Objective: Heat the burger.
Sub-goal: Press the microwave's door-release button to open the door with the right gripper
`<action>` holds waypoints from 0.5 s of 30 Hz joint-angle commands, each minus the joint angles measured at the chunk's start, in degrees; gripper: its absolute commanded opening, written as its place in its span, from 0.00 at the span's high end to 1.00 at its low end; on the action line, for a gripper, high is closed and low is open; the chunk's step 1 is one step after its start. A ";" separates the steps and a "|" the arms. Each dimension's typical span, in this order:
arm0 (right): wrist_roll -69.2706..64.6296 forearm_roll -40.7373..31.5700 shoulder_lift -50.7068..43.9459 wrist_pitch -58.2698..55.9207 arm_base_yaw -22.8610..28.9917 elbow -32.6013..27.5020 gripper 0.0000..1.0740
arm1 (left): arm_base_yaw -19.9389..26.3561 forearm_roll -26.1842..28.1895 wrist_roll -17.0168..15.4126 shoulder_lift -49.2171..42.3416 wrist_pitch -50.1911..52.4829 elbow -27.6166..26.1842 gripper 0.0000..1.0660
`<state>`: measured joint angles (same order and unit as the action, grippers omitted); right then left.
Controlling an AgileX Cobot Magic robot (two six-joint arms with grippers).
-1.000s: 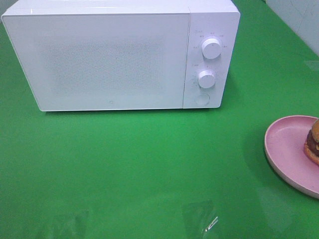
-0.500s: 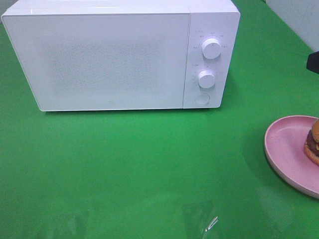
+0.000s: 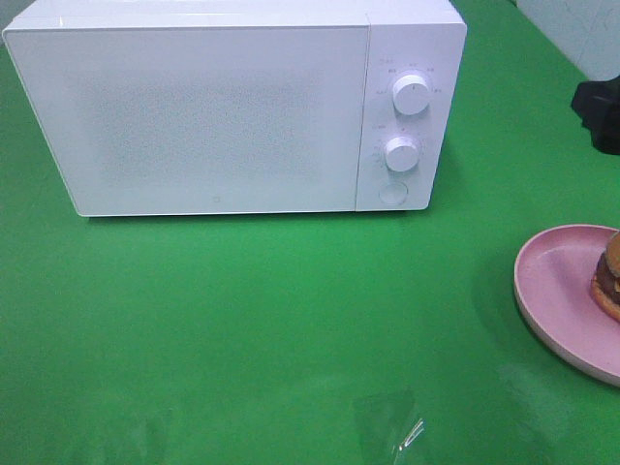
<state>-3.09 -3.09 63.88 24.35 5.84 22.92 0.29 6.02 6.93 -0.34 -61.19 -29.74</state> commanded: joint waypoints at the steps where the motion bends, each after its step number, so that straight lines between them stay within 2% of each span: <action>1: 9.63 -6.19 4.64 6.76 4.64 -0.46 0.30 | -0.40 0.29 -0.06 -1.32 -0.17 0.11 0.06; 4: 13.87 -10.49 7.05 9.74 7.68 -0.46 0.30 | -0.40 0.29 -0.06 -1.32 -0.17 0.11 0.06; 5: 17.53 -14.95 9.74 13.29 11.29 -0.46 0.30 | -0.40 0.29 -0.06 -1.32 -0.17 0.11 0.06; 6: 17.53 -14.95 9.74 13.29 11.29 -0.46 0.30 | -0.40 0.29 -0.06 -1.32 -0.17 0.11 0.06; 7: 20.86 -19.94 12.03 17.48 14.38 -0.46 0.30 | -0.40 0.29 -0.06 -1.32 -0.17 0.11 0.06; 10: 22.23 -22.23 13.24 19.65 16.10 -0.46 0.30 | -0.40 0.29 -0.06 -1.32 -0.17 0.11 0.06; 11: 24.29 -26.13 15.36 23.61 19.25 -0.46 0.30 | -0.40 0.29 -0.06 -1.32 -0.17 0.11 0.06; 12: 24.29 -26.13 15.36 23.61 19.25 -0.46 0.30 | -0.40 0.29 -0.06 -1.32 -0.17 0.11 0.06; 14: 25.95 -33.00 19.48 31.11 25.44 -0.46 0.30 | -0.40 0.29 -0.06 -1.32 -0.17 0.11 0.06; 15: 25.95 -33.00 19.48 31.11 25.44 -0.46 0.30 | -0.40 0.29 -0.06 -1.32 -0.17 0.11 0.06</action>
<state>21.54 -34.66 83.19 53.11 30.88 22.57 0.29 6.02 6.93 -0.34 -61.19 -29.74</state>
